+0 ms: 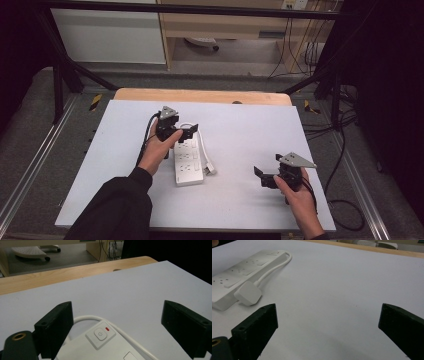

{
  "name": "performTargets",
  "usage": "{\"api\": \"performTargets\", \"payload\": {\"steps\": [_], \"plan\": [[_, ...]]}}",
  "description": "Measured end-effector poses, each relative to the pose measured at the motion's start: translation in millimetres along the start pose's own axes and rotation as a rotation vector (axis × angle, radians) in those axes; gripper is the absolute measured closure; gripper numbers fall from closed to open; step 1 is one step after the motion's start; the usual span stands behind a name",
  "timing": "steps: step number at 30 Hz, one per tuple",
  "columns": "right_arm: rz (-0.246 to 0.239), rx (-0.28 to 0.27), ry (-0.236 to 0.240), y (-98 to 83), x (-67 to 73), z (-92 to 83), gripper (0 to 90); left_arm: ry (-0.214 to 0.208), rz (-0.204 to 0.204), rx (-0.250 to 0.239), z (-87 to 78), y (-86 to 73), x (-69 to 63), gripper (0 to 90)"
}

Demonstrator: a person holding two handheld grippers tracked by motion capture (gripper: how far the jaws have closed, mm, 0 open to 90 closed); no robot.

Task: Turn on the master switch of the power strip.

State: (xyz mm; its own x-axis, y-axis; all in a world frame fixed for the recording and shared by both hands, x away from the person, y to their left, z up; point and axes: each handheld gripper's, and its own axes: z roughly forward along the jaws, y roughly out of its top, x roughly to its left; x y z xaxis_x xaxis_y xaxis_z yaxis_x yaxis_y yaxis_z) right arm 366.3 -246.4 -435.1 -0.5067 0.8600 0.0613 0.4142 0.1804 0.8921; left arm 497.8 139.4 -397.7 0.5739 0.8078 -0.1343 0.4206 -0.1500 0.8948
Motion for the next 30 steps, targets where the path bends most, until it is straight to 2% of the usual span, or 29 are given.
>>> {"api": "performTargets", "payload": {"steps": [3, 12, 20, 30], "plan": [[-0.002, 0.001, -0.001, -0.4, 0.0, 0.4, 2.8, -0.01, -0.001, 0.004, -5.8, 1.3, 0.8, 9.4], [0.007, 0.001, 0.004, -0.2, -0.5, -0.3, 2.7, -0.009, 0.031, 0.024, -20.8, 1.5, 2.0, 7.1], [0.004, 0.002, 0.005, 0.0, -0.3, -0.1, 2.9, -0.009, 0.006, 0.015, -40.3, -0.6, 7.5, 7.1], [0.004, 0.005, 0.009, -0.1, -0.6, 0.6, 2.9, 0.011, 0.016, 0.002, -64.2, -3.5, 13.5, 7.0]]}}
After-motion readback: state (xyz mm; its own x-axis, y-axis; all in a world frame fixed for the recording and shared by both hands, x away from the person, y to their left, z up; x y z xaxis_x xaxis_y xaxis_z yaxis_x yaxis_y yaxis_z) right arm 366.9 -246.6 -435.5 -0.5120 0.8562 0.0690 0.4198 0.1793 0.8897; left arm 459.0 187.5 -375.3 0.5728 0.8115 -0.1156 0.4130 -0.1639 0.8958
